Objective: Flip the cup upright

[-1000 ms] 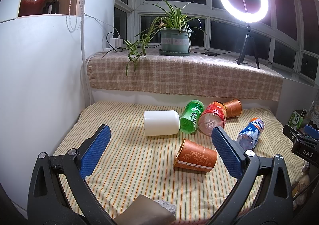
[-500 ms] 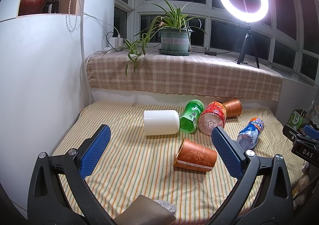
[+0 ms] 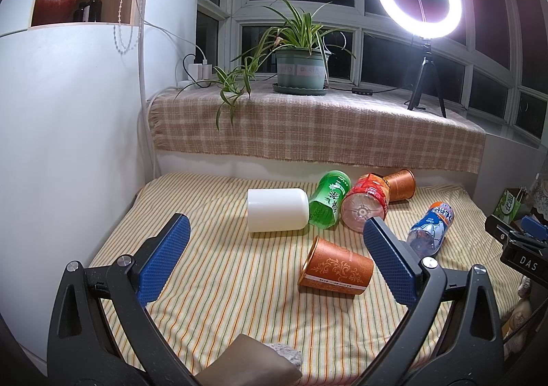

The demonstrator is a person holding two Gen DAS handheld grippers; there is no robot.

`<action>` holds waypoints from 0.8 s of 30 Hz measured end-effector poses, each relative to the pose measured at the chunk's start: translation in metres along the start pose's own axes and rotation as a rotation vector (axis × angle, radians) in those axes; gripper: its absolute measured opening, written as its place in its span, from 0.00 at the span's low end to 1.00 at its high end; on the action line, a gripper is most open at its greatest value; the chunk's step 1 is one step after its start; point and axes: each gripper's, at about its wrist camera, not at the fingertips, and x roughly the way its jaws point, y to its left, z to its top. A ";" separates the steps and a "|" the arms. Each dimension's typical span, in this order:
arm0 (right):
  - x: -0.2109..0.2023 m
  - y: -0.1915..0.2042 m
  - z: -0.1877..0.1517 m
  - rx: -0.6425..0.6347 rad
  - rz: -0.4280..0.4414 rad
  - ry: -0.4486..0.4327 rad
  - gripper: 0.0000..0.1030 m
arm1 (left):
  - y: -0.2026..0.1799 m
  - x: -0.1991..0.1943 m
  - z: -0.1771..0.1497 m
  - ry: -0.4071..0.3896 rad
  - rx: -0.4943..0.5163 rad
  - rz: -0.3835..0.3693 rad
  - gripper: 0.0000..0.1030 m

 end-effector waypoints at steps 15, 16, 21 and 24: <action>0.022 0.003 0.011 0.010 0.045 0.056 1.00 | 0.011 0.000 -0.002 0.008 -0.007 0.019 1.00; 0.026 0.004 0.015 0.016 0.058 0.064 1.00 | 0.014 0.000 -0.002 0.008 -0.009 0.025 1.00; 0.055 0.007 0.033 0.018 0.081 0.117 1.00 | 0.023 0.002 -0.005 0.015 -0.017 0.044 1.00; 0.075 0.010 0.045 0.026 0.084 0.154 1.00 | 0.031 0.004 -0.006 0.023 -0.025 0.056 1.00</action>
